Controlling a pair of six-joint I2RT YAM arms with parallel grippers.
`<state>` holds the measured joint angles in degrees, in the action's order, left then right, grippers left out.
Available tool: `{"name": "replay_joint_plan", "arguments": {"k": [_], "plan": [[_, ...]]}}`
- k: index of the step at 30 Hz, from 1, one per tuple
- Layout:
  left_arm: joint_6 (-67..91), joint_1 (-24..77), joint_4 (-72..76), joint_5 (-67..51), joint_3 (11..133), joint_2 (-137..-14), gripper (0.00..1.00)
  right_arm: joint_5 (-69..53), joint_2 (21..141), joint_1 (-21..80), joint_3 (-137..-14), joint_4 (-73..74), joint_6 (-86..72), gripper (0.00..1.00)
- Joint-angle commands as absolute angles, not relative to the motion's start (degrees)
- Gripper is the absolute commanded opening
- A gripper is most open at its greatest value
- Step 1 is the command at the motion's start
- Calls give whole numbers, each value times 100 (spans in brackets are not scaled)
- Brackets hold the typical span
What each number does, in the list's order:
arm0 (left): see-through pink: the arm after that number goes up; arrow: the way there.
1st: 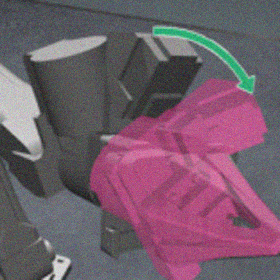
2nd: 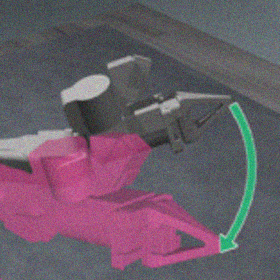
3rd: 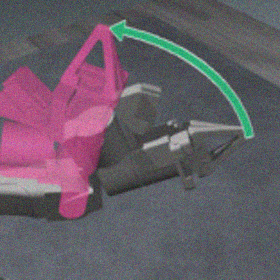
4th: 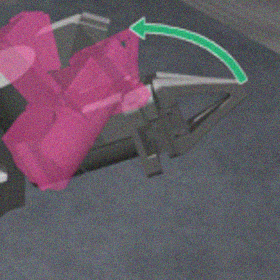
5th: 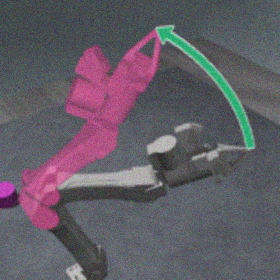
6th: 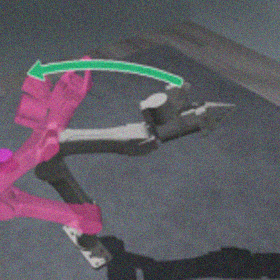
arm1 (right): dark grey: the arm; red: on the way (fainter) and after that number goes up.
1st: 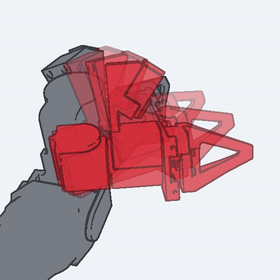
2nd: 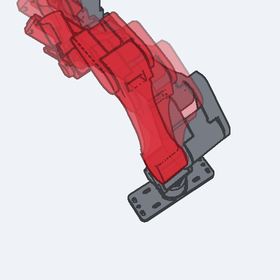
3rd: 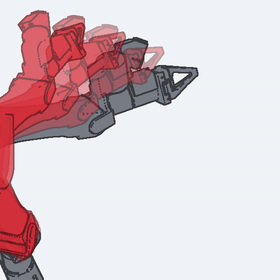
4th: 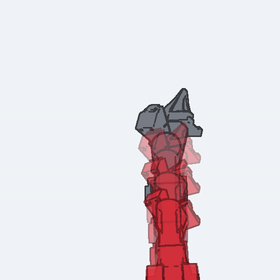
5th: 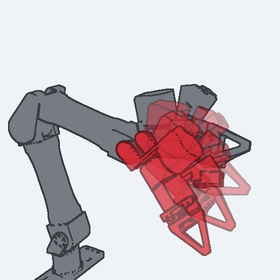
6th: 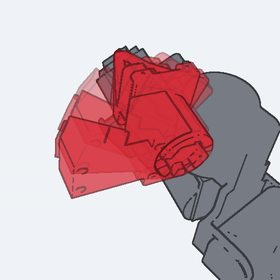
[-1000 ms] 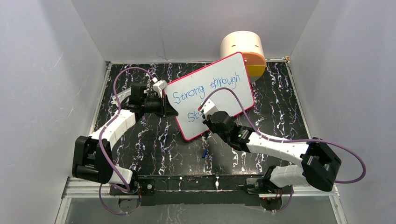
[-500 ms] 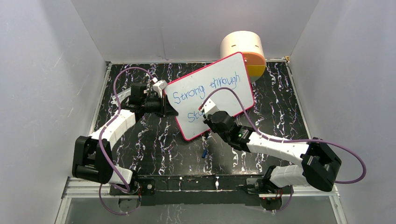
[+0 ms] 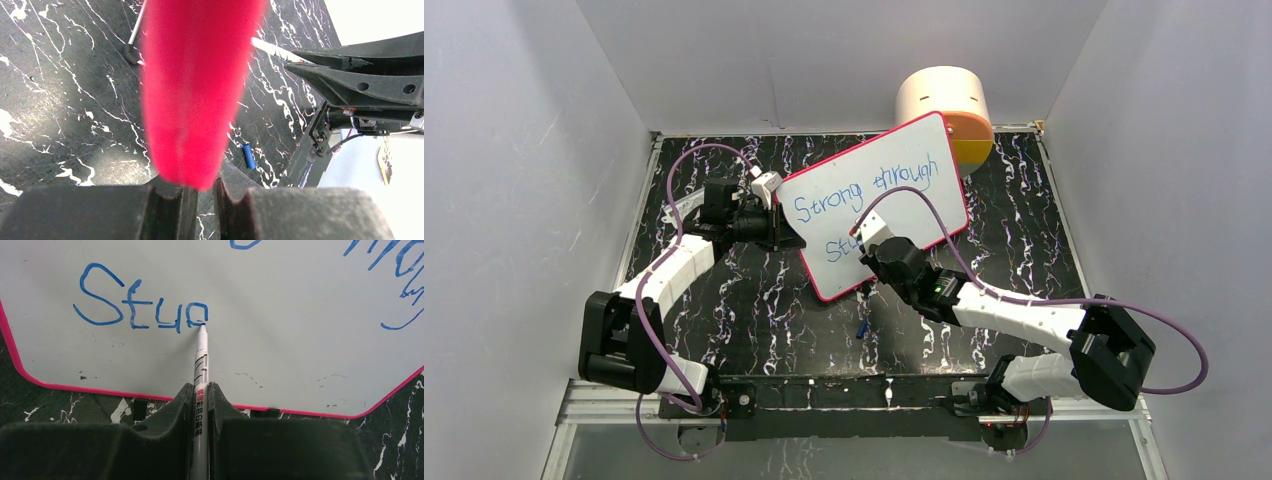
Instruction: Write a sentence on the whiteboard
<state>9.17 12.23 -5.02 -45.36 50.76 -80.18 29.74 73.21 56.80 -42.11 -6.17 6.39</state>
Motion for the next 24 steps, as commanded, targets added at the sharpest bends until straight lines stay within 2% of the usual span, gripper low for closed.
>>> {"name": "replay_joint_plan", "arguments": {"k": [1,15,24], "plan": [[755,1222,-822,-4175,5155,-8103,0,3058,7291,5610,-4473,-1057,739,0],[765,1222,-817,-4175,5155,-8123,0,2880,7375,5609,-4556,-1063,739,0],[760,1222,-827,-4149,5157,-8111,0,2735,7365,5609,-4571,-497,573,0]]}}
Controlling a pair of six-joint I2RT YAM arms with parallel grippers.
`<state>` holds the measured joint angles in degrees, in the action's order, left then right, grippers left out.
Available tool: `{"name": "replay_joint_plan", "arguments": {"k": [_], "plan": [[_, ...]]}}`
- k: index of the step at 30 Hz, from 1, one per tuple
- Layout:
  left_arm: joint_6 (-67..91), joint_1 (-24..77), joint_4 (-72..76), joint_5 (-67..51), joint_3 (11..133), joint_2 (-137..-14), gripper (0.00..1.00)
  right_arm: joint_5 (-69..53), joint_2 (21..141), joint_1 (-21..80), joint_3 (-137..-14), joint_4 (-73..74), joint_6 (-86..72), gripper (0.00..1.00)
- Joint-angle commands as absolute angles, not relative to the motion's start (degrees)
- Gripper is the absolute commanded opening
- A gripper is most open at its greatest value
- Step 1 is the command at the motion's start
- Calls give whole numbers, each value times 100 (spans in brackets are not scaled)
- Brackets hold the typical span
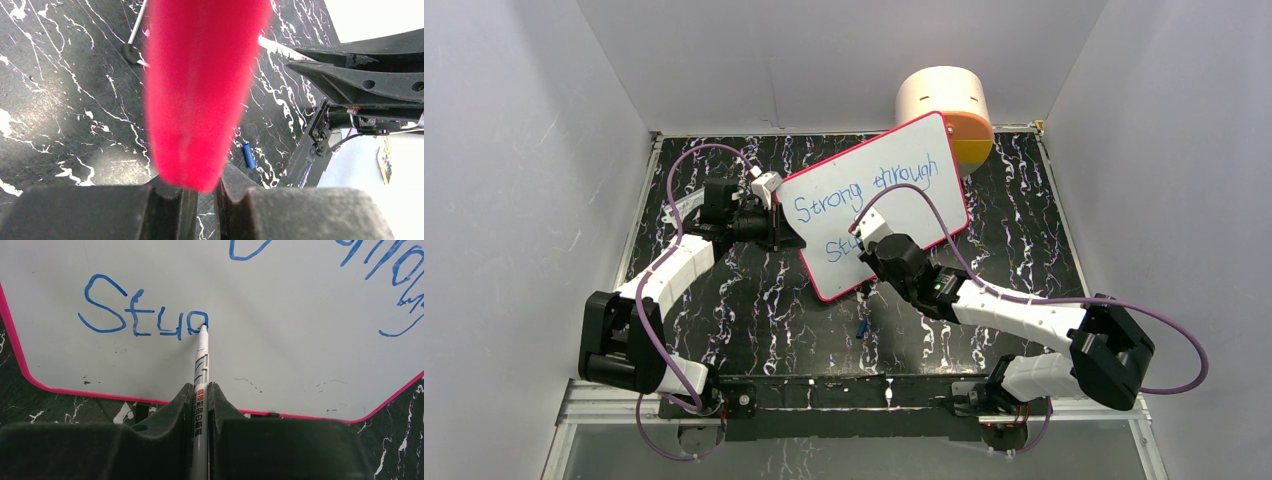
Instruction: Write a sentence on the whiteboard
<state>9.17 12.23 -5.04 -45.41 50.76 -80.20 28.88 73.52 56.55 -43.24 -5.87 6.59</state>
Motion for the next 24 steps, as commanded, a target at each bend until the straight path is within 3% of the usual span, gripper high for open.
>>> {"name": "replay_joint_plan", "arguments": {"k": [1,24], "plan": [[764,1222,-826,-4153,5161,-8112,0,2734,7359,5608,-4564,-448,552,0],[765,1222,-853,-4149,5168,-8128,0,2244,7372,5623,-4539,381,282,0]]}}
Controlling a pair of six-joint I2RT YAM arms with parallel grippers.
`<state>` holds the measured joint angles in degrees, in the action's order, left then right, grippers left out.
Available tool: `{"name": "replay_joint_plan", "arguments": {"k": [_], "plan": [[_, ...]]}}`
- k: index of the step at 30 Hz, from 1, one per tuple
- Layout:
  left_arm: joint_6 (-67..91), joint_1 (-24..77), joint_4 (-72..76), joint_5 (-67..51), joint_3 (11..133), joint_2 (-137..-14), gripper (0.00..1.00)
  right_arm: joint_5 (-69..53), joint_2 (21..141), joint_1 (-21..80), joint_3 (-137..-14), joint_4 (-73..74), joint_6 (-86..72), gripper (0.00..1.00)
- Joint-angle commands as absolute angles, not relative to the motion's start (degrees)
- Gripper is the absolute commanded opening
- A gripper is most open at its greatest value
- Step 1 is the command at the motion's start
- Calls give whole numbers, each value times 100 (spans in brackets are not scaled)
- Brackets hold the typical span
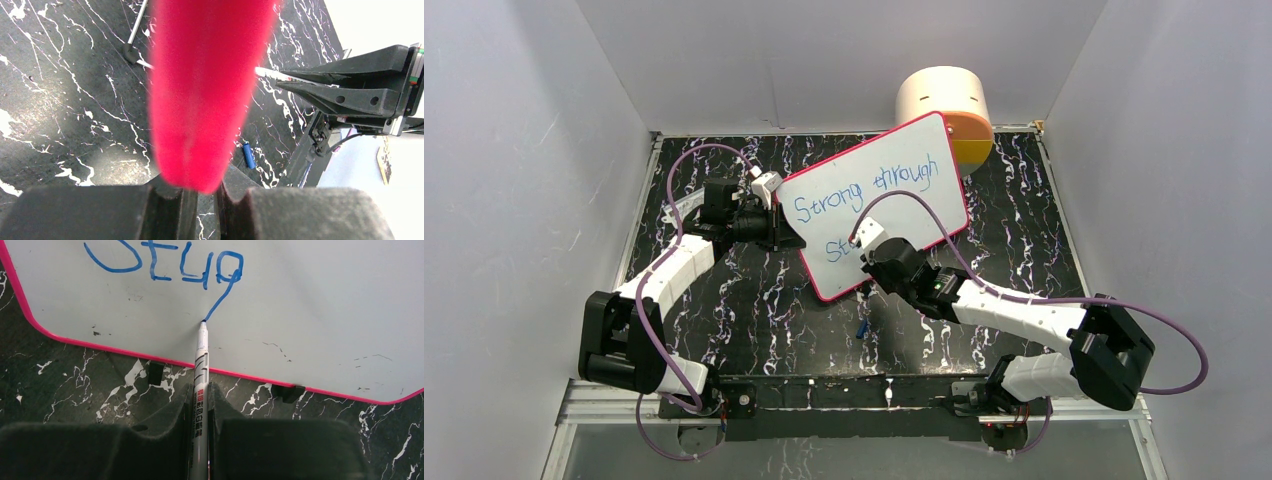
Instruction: Write a sentence on the whiteboard
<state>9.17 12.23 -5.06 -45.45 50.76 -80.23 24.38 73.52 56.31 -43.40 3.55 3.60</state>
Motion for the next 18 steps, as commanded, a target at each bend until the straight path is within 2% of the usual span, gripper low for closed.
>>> {"name": "replay_joint_plan", "arguments": {"k": [1,18], "plan": [[765,1222,-853,-4158,5167,-8130,0,2188,7384,5624,-4548,374,275,0],[747,1222,-894,-4125,5185,-8095,0,1994,7128,5625,-4621,-244,228,0]]}}
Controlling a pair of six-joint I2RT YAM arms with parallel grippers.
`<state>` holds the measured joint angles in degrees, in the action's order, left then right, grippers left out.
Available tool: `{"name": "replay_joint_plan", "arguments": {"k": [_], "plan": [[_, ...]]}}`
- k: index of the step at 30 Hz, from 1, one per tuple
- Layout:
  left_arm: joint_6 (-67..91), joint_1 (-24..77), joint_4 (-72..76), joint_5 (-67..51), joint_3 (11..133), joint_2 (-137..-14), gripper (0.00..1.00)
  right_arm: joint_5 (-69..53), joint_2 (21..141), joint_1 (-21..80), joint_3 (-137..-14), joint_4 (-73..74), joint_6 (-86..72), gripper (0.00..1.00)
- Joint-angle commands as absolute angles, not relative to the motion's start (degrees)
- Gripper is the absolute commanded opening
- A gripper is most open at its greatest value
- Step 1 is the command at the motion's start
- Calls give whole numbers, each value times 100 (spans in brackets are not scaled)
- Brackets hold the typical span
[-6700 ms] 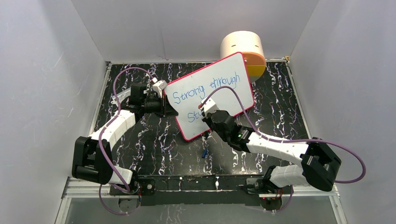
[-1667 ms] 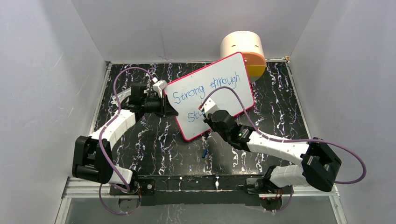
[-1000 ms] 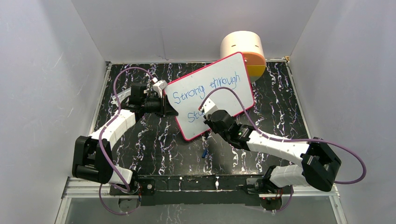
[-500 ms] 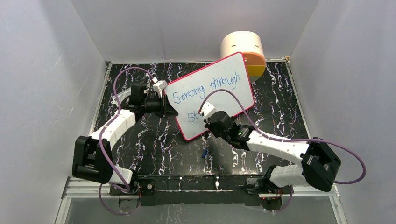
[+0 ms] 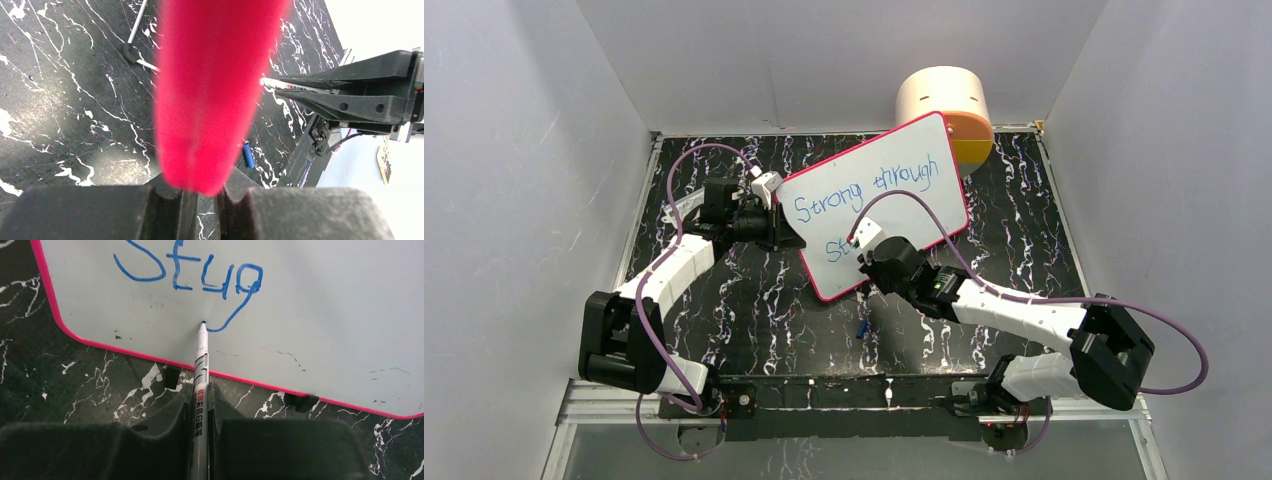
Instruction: Write a sentence on the whiteboard
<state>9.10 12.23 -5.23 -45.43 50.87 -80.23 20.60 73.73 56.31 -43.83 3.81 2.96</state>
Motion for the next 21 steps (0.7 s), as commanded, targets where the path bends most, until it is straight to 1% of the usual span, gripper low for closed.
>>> {"name": "replay_joint_plan", "arguments": {"k": [1,13,21], "plan": [[739,1222,-896,-4127,5185,-8095,0,2029,7093,5625,-4623,-238,224,0],[712,1221,-956,-4105,5203,-8099,0,2464,6675,5485,-4548,-55,220,0],[703,1221,-986,-4087,5216,-8111,0,2410,6698,5235,-4565,-45,161,0]]}}
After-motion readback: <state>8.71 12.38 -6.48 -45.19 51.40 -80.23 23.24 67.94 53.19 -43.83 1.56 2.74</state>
